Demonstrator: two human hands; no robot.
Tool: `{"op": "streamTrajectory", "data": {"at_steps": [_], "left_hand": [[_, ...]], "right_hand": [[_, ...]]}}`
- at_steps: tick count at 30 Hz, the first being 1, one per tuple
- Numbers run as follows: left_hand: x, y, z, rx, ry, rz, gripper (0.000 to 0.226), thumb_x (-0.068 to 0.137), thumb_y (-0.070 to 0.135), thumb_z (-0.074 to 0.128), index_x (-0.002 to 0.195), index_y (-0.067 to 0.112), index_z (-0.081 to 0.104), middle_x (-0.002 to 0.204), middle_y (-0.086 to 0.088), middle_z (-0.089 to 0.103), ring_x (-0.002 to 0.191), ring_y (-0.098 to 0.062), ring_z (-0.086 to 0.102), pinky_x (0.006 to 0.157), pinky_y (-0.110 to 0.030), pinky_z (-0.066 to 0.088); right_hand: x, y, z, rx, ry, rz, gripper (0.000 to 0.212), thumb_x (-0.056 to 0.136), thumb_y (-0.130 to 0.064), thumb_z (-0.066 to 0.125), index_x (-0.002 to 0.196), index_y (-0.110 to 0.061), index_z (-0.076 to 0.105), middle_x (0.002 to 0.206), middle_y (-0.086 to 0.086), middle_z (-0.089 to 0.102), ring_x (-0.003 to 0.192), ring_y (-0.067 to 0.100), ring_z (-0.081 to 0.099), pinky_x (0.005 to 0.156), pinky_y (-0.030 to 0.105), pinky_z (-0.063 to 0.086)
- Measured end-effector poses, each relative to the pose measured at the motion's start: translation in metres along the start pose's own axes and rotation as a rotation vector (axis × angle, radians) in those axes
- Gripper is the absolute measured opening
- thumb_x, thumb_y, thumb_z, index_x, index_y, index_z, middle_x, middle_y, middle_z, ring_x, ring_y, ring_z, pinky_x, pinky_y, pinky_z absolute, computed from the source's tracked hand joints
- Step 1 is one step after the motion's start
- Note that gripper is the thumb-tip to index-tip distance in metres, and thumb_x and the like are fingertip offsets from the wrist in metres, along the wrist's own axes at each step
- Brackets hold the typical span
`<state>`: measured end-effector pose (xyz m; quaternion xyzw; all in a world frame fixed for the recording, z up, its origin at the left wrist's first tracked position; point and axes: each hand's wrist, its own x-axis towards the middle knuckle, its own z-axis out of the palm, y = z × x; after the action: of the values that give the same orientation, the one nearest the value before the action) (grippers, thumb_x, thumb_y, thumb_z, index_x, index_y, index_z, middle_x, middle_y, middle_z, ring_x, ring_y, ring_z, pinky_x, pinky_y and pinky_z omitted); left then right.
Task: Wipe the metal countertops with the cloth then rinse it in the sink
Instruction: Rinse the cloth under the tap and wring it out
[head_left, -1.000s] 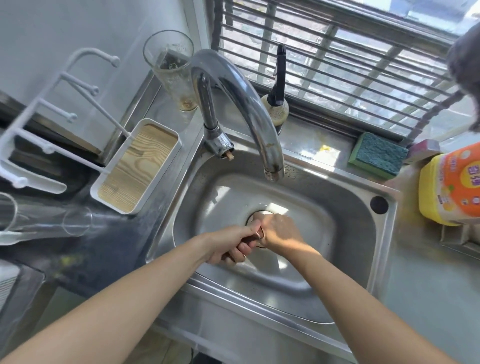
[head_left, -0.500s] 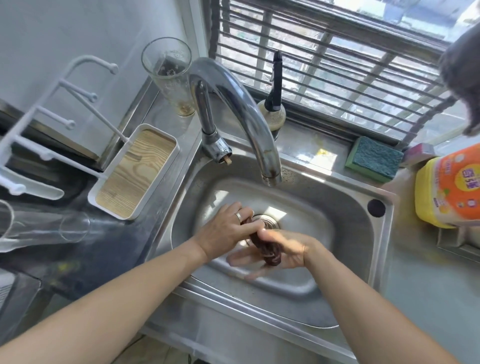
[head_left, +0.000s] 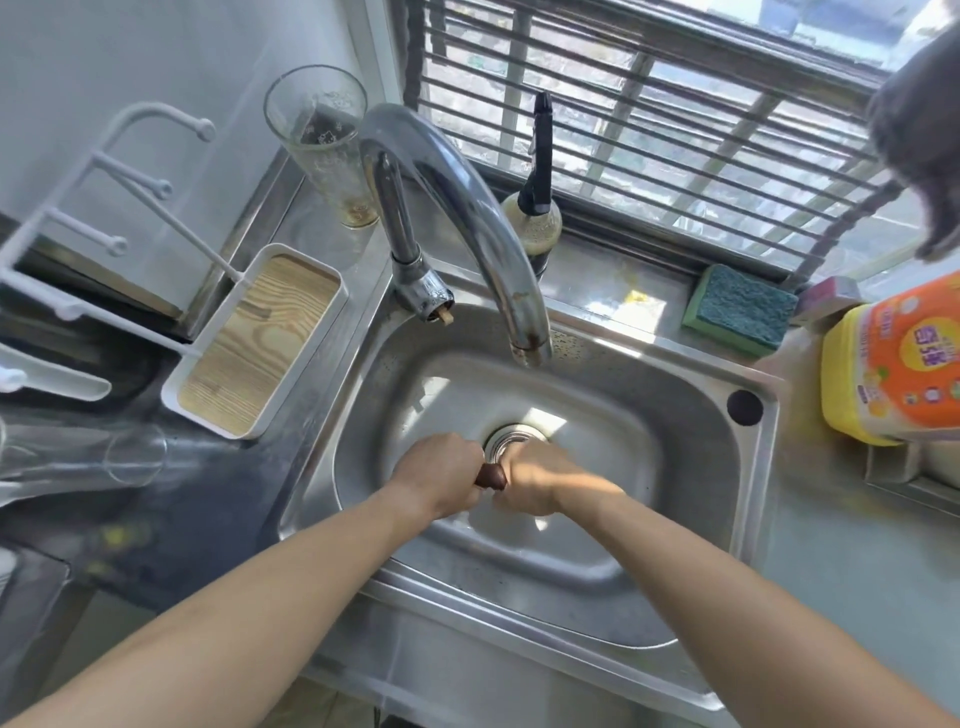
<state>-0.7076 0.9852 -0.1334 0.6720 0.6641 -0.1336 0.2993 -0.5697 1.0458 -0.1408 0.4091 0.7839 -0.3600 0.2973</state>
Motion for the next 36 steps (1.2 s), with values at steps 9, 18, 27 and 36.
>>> {"op": "streamTrajectory", "data": {"at_steps": [9,18,27,36], "left_hand": [[-0.016,0.029,0.015,-0.975,-0.036,-0.297,0.025,0.068,0.03,0.063,0.055,0.01,0.062,0.051,-0.005,0.06,0.051,-0.026,0.057,0.049,-0.031,0.041],[-0.026,0.05,-0.01,-1.668,-0.433,-0.5,0.037,0.084,0.01,0.055,0.056,0.025,0.036,0.048,0.007,0.025,0.038,-0.008,0.015,0.047,-0.016,0.007],[-0.018,0.037,-0.008,-1.529,-0.461,-0.262,0.035,0.091,0.022,0.054,0.056,0.025,0.046,0.051,0.009,0.031,0.042,-0.008,0.026,0.041,-0.023,0.016],[-0.01,-0.005,0.012,-0.719,0.263,-0.389,0.057,0.078,0.003,0.054,0.131,0.017,0.043,0.139,-0.01,0.032,0.124,-0.033,0.038,0.108,-0.04,0.037]], "right_hand": [[-0.002,0.019,-0.008,-0.426,0.294,-0.268,0.021,0.086,-0.034,0.059,0.088,-0.014,0.067,0.093,0.013,0.073,0.085,0.038,0.067,0.062,0.033,0.036],[0.0,0.028,-0.029,-0.491,0.644,-0.558,0.022,0.074,-0.021,0.043,0.06,-0.013,0.058,0.041,0.001,0.05,0.029,0.022,0.038,0.041,0.02,0.021],[-0.005,0.026,-0.03,-0.368,0.561,-0.285,0.016,0.08,-0.034,0.061,0.076,-0.018,0.06,0.069,0.003,0.068,0.064,0.033,0.066,0.051,0.029,0.032],[-0.039,0.017,0.007,0.407,0.348,-0.099,0.043,0.078,-0.036,0.083,0.1,-0.025,0.047,0.096,-0.004,0.057,0.088,0.017,0.049,0.064,0.016,0.032]]}}
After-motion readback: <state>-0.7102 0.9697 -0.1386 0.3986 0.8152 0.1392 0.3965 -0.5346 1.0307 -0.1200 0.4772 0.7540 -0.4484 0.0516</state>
